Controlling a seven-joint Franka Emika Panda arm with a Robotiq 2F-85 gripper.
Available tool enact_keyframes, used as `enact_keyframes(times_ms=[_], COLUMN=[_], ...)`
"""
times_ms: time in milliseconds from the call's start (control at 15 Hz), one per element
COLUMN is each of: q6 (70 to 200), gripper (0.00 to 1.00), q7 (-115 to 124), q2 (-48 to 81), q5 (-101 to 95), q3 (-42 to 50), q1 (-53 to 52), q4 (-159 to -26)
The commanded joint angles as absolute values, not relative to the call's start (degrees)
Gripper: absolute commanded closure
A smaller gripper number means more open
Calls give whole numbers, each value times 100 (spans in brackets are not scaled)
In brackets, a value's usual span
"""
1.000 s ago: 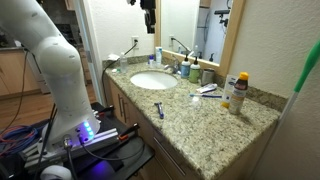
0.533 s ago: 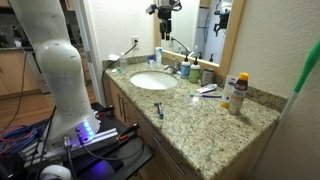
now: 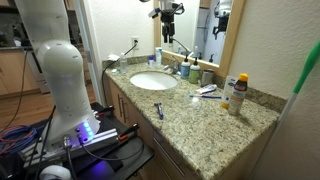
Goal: Put the blue bottle on the left side of the faucet
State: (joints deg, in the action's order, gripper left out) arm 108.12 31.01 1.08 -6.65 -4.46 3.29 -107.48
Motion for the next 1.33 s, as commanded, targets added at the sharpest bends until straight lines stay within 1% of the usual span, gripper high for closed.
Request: enact_keyframes(times_ms=[0,200,333,400,600,667,867,1267], q6=[10826,10745,10557,10852,10738,10789,11171,11273], gripper=[0,0,0,0,0,0,0,0], q7=[2702,2355,2559,2552,2548,2575,2421,2663], q2=[1198,1946,2322,1881,2222,2259,2735,3685], q5=[-1113,-899,-639,-793,-664,-877,-848,-718], q3=[-231,-125,-30,20,66,128,167,316], q1=[163,62,11,-42,-69,-131,-166,-285], q4=[-9815,-8818,-8128,-8925,-8333,-8401,-8063,-7016])
